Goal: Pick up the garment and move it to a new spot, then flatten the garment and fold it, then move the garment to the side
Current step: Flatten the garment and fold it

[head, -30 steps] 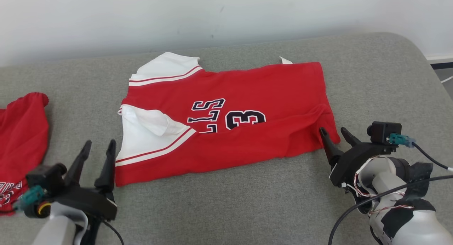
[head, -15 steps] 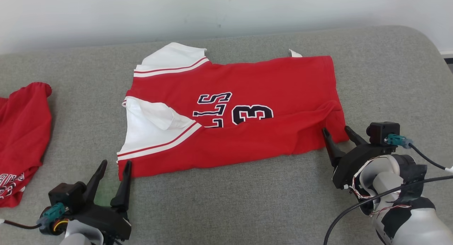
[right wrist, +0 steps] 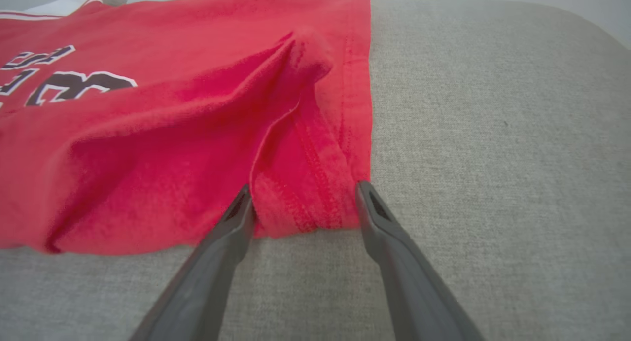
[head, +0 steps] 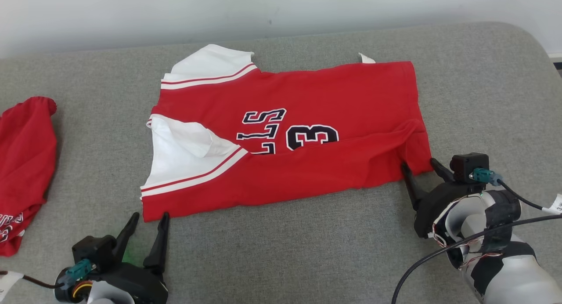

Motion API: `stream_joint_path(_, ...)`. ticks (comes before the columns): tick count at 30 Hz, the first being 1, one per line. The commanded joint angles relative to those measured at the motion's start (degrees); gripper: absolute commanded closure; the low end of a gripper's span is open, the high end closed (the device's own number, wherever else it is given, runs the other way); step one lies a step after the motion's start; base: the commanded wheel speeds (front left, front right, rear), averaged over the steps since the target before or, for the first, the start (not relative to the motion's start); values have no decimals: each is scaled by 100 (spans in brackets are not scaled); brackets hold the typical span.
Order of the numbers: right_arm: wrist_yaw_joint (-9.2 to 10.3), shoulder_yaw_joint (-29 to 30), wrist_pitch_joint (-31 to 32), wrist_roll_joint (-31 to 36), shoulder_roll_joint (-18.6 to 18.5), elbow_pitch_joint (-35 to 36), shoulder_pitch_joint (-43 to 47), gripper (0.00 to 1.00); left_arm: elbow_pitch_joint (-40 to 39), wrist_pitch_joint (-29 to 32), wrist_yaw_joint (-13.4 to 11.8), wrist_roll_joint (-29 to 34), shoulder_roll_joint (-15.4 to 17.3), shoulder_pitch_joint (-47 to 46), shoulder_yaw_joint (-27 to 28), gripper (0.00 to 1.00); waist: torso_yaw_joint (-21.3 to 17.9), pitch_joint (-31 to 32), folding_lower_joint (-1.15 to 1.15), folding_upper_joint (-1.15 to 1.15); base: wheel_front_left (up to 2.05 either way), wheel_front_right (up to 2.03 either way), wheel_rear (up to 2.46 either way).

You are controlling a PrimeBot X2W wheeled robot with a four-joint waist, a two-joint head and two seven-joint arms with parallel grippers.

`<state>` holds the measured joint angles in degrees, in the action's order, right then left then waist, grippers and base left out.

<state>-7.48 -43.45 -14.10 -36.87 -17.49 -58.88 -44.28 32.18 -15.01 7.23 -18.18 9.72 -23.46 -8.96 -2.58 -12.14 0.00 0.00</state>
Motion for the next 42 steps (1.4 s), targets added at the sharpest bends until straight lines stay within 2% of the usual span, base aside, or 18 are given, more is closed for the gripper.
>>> stream_joint_path(1,-3,-5,-33,115,4,-68,-82,0,60,-26,5,56,6,77,29,0,4,-13,0,0,0,0,0)
stream_joint_path(15,-2,272,-88,415,231,-691,-158,0,568,-6,11,245,-134,-203,107,0,21,-100,0,0,0,0,0)
stream_joint_path(16,-2,284,-90,412,248,-703,-157,11,630,-4,12,233,-145,-214,95,1,21,-101,0,0,0,0,0)
stream_joint_path(17,-2,290,-92,418,259,-715,-152,62,658,-4,13,225,-150,-234,92,43,20,-100,0,0,0,0,0)
stream_joint_path(18,-2,297,-93,423,269,-712,-148,100,679,-3,14,211,-158,-253,82,78,18,-98,0,0,0,0,0)
stream_joint_path(19,-2,307,-94,425,270,-702,-141,100,696,-3,15,188,-165,-264,55,100,18,-90,0,0,0,0,0)
stream_joint_path(25,1,431,-99,380,179,-532,53,100,726,0,15,89,-131,-144,-57,100,42,82,0,0,0,0,0)
stream_joint_path(34,1,837,-101,-59,-82,428,873,100,67,-14,16,-118,-128,535,95,100,61,563,0,0,0,0,0)
stream_joint_path(42,2,573,-6,-515,-646,1379,2049,100,-440,-17,14,-226,-231,1548,391,100,33,935,0,0,0,0,0)
